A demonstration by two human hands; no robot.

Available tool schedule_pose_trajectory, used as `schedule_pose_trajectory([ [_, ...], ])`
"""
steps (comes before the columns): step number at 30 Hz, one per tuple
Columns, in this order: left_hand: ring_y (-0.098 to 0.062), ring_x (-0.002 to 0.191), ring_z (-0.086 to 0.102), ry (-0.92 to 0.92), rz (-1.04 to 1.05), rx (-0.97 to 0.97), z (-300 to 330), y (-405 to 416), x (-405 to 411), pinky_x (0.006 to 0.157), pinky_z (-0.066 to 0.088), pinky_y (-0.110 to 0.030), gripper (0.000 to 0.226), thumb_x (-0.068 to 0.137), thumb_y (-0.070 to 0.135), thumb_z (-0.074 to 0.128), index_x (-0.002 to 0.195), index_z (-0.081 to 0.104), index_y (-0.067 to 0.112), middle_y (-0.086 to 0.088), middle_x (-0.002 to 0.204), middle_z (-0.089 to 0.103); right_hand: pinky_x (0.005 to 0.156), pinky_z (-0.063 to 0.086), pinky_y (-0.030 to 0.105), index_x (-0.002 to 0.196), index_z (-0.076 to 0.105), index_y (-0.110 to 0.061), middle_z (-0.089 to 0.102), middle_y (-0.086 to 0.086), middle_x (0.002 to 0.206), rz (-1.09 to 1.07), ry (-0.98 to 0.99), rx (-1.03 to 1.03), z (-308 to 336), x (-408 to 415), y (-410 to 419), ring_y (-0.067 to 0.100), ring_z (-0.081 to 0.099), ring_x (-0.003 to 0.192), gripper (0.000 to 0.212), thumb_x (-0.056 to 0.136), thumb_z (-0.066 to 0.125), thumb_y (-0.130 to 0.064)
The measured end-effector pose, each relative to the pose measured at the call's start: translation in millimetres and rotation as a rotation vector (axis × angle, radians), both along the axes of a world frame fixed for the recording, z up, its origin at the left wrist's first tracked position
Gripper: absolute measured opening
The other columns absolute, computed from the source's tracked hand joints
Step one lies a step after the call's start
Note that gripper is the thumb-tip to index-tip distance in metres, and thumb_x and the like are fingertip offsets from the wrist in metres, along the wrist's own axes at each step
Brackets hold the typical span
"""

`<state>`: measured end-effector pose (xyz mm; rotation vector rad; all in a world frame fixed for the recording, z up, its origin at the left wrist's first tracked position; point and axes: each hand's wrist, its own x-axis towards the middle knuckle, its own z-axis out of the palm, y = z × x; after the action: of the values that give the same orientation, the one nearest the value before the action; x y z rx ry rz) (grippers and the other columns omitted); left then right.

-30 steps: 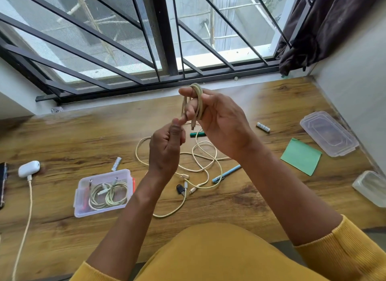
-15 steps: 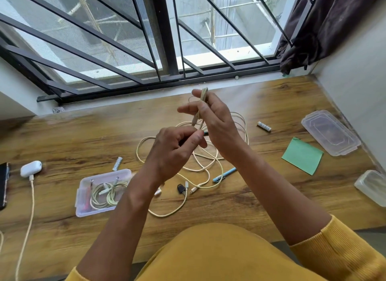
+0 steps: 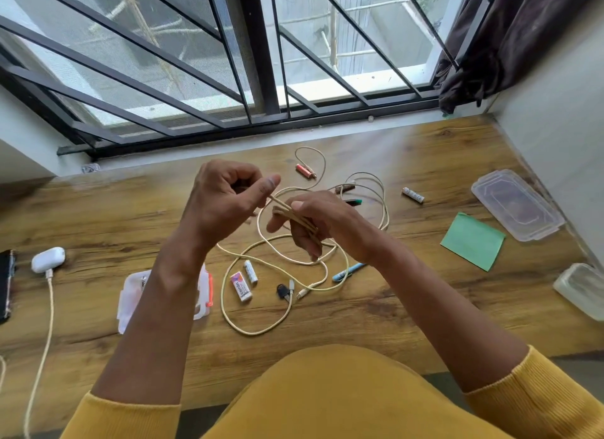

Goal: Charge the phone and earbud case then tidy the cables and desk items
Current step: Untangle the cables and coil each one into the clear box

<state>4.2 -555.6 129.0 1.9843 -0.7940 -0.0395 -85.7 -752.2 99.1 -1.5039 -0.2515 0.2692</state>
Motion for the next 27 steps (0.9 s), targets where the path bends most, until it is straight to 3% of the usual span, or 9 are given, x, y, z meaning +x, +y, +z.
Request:
schedule_pose_trajectory([
  [3, -0.002, 0.043, 0.042, 0.054, -0.006, -0.023, -6, -1, 0, 0.049, 0.032, -0.013, 0.041, 0.1, 0.033, 0.07, 0.061, 0.063, 0.025, 0.013, 0.049, 0.051, 0.051, 0.039, 0.04, 0.113, 0.067, 0.012, 0.048, 0.011, 0.056, 0.074, -0.001, 0.088, 6, 0, 1, 0.027, 0.042, 0.049, 0.047, 0.104, 0.037, -0.023],
  [7, -0.007, 0.048, 0.039, 0.15, 0.026, -0.141, -16, -2, -6, 0.051, 0.033, -0.02, 0.045, 0.104, 0.032, 0.061, 0.063, 0.06, 0.016, 0.009, 0.053, 0.047, 0.057, 0.04, 0.042, 0.119, 0.064, 0.013, 0.048, 0.005, 0.061, 0.06, -0.032, 0.149, 14, 2, -1, 0.023, 0.045, 0.053, 0.042, 0.104, 0.038, -0.017],
  [10, -0.011, 0.047, 0.036, 0.227, 0.096, -0.243, -22, -6, -13, 0.047, 0.031, -0.022, 0.044, 0.107, 0.029, 0.055, 0.067, 0.058, 0.011, -0.004, 0.054, 0.042, 0.062, 0.042, 0.041, 0.125, 0.06, 0.016, 0.047, 0.011, 0.066, 0.016, -0.067, 0.217, 19, 2, -1, 0.027, 0.046, 0.061, 0.04, 0.107, 0.035, -0.01],
  [13, -0.016, 0.046, 0.031, 0.281, 0.159, -0.306, -30, -10, -22, 0.044, 0.026, -0.025, 0.045, 0.111, 0.023, 0.048, 0.075, 0.061, -0.001, -0.02, 0.055, 0.038, 0.069, 0.041, 0.057, 0.13, 0.06, 0.012, 0.056, 0.015, 0.071, -0.048, -0.094, 0.272, 23, 3, -1, 0.032, 0.056, 0.07, 0.04, 0.109, 0.035, -0.012],
  [15, -0.013, 0.045, 0.032, 0.286, 0.173, -0.306, -35, -15, -30, 0.044, 0.027, -0.024, 0.045, 0.112, 0.023, 0.045, 0.075, 0.063, 0.003, -0.015, 0.054, 0.04, 0.078, 0.04, 0.058, 0.134, 0.055, 0.014, 0.064, 0.015, 0.079, -0.092, -0.105, 0.317, 26, 5, -1, 0.035, 0.064, 0.08, 0.042, 0.11, 0.034, -0.013],
  [18, -0.007, 0.044, 0.036, 0.319, 0.184, -0.312, -41, -26, -41, 0.045, 0.031, -0.023, 0.042, 0.11, 0.035, 0.047, 0.078, 0.062, 0.011, 0.003, 0.055, 0.045, 0.089, 0.046, 0.046, 0.141, 0.048, 0.016, 0.07, 0.013, 0.094, -0.149, -0.116, 0.382, 26, 6, 2, 0.035, 0.065, 0.095, 0.043, 0.112, 0.033, -0.012],
  [22, -0.016, 0.047, 0.046, 0.276, 0.147, -0.191, -46, -37, -54, 0.05, 0.036, -0.031, 0.029, 0.109, 0.034, 0.049, 0.11, 0.069, 0.014, 0.005, 0.059, 0.052, 0.097, 0.046, 0.039, 0.149, 0.039, 0.009, 0.072, 0.016, 0.122, -0.251, -0.079, 0.448, 23, 9, 4, 0.035, 0.064, 0.125, 0.04, 0.112, 0.037, -0.006],
  [24, -0.016, 0.053, 0.059, 0.259, 0.144, -0.109, -45, -38, -59, 0.052, 0.046, -0.032, 0.024, 0.109, 0.027, 0.052, 0.125, 0.07, 0.022, 0.004, 0.066, 0.063, 0.108, 0.047, 0.04, 0.15, 0.035, 0.008, 0.068, 0.02, 0.134, -0.306, -0.077, 0.441, 21, 11, 2, 0.032, 0.061, 0.135, 0.04, 0.111, 0.038, -0.003],
  [27, -0.008, 0.067, 0.072, 0.198, 0.186, 0.006, -40, -39, -66, 0.063, 0.059, -0.032, 0.029, 0.107, 0.02, 0.062, 0.135, 0.069, 0.024, 0.01, 0.079, 0.075, 0.126, 0.033, 0.05, 0.15, 0.033, 0.008, 0.064, 0.022, 0.141, -0.394, -0.07, 0.395, 16, 14, -1, 0.029, 0.058, 0.139, 0.04, 0.112, 0.039, -0.003],
])
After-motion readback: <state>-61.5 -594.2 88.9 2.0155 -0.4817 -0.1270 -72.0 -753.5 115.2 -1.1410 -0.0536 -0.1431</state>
